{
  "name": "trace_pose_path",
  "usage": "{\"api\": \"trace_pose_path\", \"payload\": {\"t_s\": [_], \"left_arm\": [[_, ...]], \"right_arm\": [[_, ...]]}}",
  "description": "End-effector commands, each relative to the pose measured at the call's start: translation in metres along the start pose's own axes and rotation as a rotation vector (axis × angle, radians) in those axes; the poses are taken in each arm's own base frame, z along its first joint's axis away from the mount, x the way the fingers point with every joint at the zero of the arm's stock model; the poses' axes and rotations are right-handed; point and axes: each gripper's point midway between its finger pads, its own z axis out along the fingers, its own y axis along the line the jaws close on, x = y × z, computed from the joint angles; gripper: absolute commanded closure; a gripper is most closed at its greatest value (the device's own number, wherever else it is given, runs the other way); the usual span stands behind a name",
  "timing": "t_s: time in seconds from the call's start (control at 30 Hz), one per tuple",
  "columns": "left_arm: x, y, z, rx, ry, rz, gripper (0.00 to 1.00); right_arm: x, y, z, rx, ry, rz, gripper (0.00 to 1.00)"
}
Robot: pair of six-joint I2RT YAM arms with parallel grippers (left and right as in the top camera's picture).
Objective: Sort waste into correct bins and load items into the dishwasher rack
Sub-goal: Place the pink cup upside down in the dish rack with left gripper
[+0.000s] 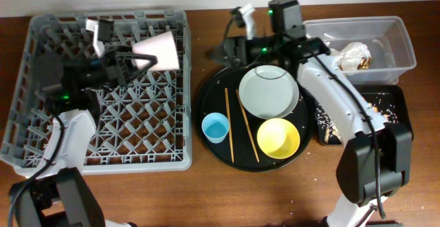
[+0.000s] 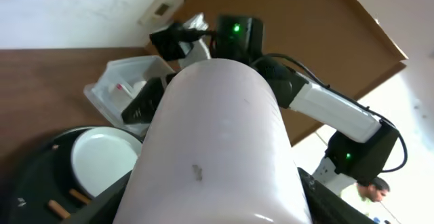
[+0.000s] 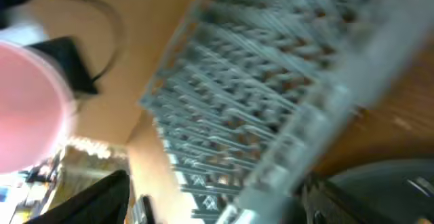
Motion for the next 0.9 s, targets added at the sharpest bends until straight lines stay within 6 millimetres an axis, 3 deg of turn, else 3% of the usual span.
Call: {"api": "trace_pose_path", "payload": {"t_s": [0.0,0.17,0.23,0.3,0.4,0.47,0.53,0.6,0.67,0.73,0.83,0.87], "left_arm": [[-0.015,0.004,-0.019,-0.051,-0.063,0.034,0.51],[-0.042,0.031,-0.031,-0.166,-0.245,-0.016,0.52],[-0.039,0.059,-0.036,-0.251,-0.292,-0.098,0.52],[-0.024,0.103,-0.049,-0.432,-0.338,-0.193,0.52],[-0.019,0.125,-0.060,-0.620,-0.296,-0.220,0.53],[-0.022,0.120,-0.057,-0.854,-0.145,-0.206,0.53],[-0.028,0.099,-0.050,-1.020,-0.021,-0.136,0.52],[-0.017,0.072,-0.044,-1.244,0.135,-0.097,0.52],[0.014,0.060,-0.033,-1.302,0.274,-0.117,0.52],[0.058,0.055,-0.022,-1.300,0.454,-0.194,0.52],[0.110,0.053,-0.030,-1.326,0.684,-0.340,0.52],[0.118,0.052,-0.032,-1.329,0.721,-0.369,0.52]], "right_arm": [[-0.001,-0.040,-0.009,0.190,-0.022,0.043,0.14],[0.002,-0.046,-0.010,0.229,-0.017,0.054,0.11],[0.002,-0.047,-0.010,0.233,-0.015,0.057,0.11],[0.002,-0.048,-0.010,0.237,-0.016,0.057,0.10],[0.003,-0.052,-0.011,0.261,-0.015,0.064,0.10],[0.004,-0.056,-0.012,0.287,-0.016,0.069,0.09],[0.003,-0.060,-0.013,0.307,-0.022,0.069,0.09],[0.004,-0.061,-0.014,0.313,-0.020,0.071,0.05],[0.005,-0.062,-0.014,0.319,-0.016,0.076,0.03],[0.008,-0.067,-0.016,0.351,-0.012,0.087,0.01],[0.011,-0.071,-0.018,0.376,-0.003,0.101,0.02],[0.011,-0.071,-0.018,0.376,-0.003,0.101,0.02]]}}
